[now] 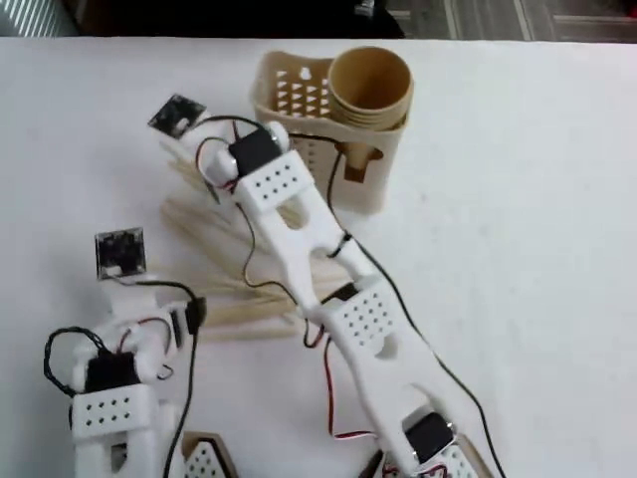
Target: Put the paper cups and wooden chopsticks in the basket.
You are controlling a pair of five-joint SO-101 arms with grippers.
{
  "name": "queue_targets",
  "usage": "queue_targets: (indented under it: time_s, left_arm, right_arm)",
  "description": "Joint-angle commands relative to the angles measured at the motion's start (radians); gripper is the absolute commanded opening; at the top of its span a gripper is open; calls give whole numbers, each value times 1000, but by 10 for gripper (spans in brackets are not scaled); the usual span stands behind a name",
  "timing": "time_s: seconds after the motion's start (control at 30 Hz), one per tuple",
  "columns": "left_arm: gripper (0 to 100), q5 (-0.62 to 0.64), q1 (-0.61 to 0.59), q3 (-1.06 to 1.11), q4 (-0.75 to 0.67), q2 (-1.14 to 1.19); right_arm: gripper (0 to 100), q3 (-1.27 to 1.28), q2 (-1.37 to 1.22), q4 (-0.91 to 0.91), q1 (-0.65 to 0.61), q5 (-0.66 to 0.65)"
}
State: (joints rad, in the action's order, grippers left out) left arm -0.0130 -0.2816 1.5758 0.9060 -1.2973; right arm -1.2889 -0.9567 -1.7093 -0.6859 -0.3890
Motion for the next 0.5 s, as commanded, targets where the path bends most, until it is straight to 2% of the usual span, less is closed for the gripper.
queue_targets:
  time_s: [0.0, 0.2, 0.3, 0.47]
  left_arm:
    - [251, -14, 28, -5, -21, -30]
    - [15, -12, 54, 25, -104, -30]
    - [46, -12, 54, 74, -170, -30]
    - [24, -11, 53, 94, -235, -30]
  right_arm:
    - [17, -38, 94, -10, 18, 9]
    - [17, -43, 163, -10, 35, 51]
    - [17, -48, 209, -10, 38, 52]
    - [17, -48, 308, -10, 38, 95]
